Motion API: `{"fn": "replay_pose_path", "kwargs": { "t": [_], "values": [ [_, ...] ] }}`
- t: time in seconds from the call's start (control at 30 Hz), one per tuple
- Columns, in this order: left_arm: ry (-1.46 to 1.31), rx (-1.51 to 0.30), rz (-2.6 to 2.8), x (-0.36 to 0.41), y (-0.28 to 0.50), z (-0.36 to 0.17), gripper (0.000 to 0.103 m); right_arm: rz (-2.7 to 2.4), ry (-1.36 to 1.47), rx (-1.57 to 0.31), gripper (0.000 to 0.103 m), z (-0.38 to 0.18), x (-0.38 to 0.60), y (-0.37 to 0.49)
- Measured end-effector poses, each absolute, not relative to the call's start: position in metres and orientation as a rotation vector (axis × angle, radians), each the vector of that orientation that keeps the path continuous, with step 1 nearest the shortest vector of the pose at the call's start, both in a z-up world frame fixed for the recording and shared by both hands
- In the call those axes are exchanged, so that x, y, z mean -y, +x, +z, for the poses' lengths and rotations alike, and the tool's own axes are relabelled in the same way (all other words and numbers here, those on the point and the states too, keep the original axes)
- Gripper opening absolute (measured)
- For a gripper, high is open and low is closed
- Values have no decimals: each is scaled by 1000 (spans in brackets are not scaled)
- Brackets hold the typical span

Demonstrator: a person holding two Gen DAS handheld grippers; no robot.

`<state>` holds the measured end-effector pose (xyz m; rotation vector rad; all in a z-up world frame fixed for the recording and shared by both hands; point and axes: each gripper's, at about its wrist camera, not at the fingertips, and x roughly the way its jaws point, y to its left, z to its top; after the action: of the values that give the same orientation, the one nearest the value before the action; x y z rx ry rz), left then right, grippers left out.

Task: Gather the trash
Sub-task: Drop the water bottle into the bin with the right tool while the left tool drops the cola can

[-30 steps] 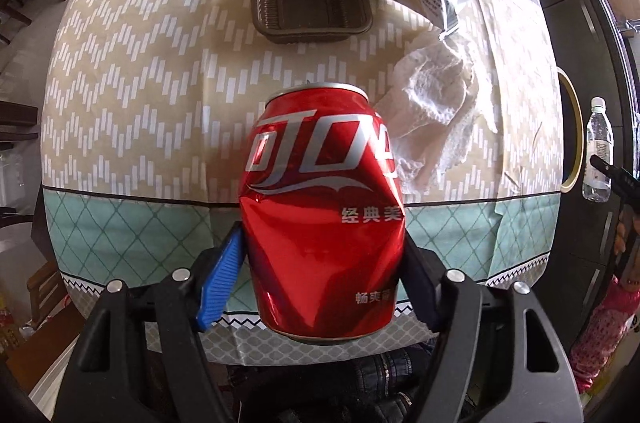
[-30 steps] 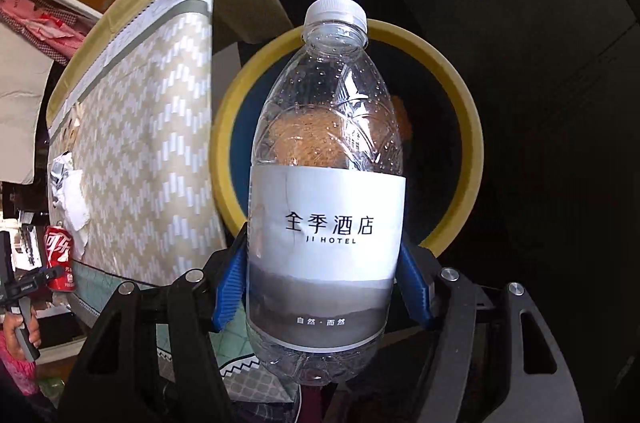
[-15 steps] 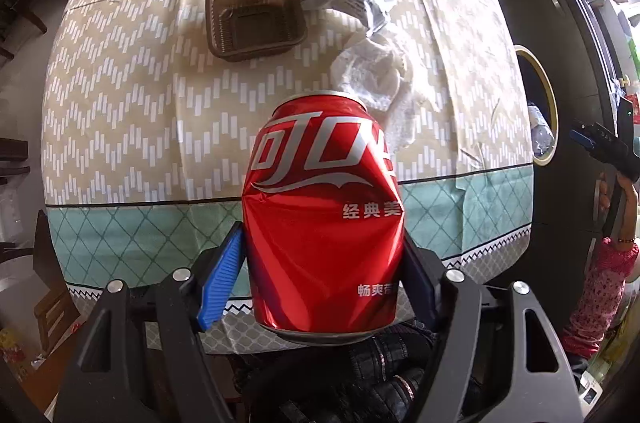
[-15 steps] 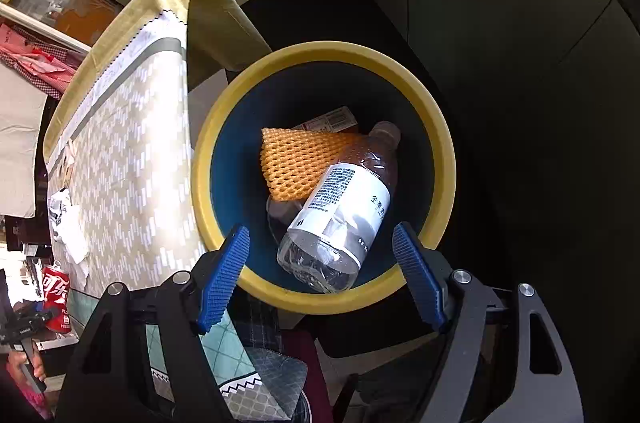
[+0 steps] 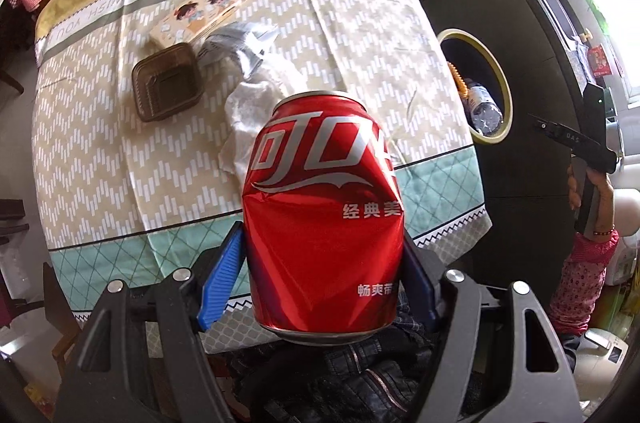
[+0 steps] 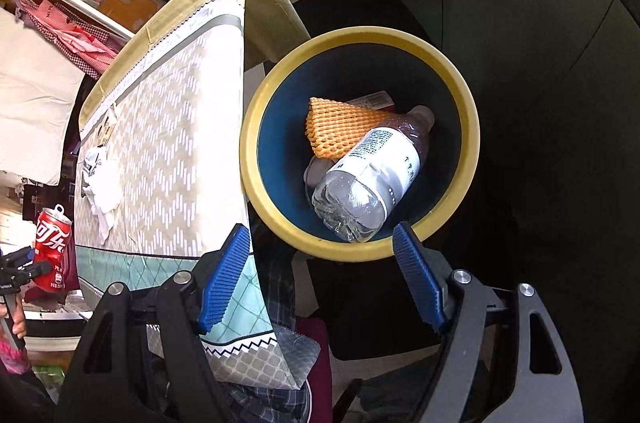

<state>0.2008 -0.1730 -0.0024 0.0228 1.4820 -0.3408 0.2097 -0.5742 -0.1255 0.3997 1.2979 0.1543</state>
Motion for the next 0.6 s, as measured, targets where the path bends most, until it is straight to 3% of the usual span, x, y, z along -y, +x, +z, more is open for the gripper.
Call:
{"fn": "replay_pose_path", "kwargs": {
  "t": [0.3,0.6],
  "values": [
    [198,-1405,-571,297,211,16,68,119,423,-1251,74,-117,611,159],
    [318,-1425,-700,433,274,-75,69,11,523,-1256,74,-136,664,89]
  ]
}}
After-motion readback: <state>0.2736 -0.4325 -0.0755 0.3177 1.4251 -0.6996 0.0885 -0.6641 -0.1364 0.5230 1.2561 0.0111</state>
